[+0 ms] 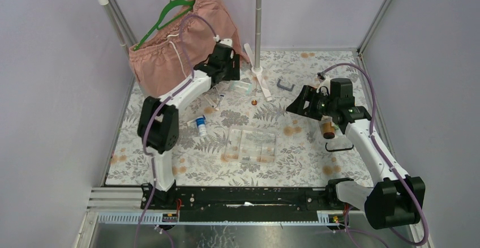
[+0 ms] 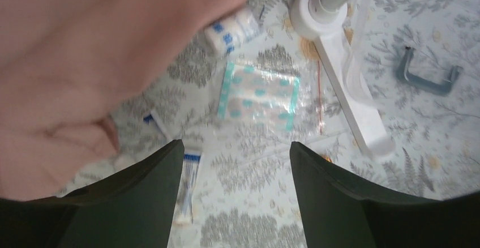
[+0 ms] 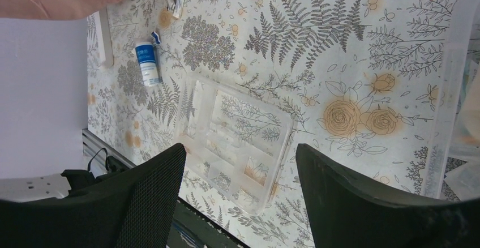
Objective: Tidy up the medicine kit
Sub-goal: Adjust the medical item at the center of the board.
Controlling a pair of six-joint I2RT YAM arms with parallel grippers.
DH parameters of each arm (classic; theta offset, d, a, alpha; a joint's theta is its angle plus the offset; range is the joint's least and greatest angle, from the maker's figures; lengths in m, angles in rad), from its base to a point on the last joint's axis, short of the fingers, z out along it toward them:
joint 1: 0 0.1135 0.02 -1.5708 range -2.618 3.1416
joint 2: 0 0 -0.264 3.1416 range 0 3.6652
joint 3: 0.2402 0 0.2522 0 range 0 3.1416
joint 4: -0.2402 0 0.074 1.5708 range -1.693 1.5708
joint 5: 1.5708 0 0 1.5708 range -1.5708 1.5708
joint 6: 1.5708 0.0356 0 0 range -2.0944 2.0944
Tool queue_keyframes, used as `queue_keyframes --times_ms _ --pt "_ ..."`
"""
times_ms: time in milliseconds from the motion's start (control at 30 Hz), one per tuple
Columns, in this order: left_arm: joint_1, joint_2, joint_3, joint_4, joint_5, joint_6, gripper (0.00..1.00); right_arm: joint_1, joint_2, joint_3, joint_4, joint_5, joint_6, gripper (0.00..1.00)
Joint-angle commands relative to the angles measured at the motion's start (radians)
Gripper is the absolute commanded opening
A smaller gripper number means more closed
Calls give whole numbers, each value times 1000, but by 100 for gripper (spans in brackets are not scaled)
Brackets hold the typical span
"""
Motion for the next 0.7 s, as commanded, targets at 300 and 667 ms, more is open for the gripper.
queue_keyframes --times_ms 300,667 --pt "23 376 377 95 -29 301 79 4 0 4 -12 -43 -9 80" --pt "63 508 475 165 93 322 80 4 9 0 -45 -42 -26 81"
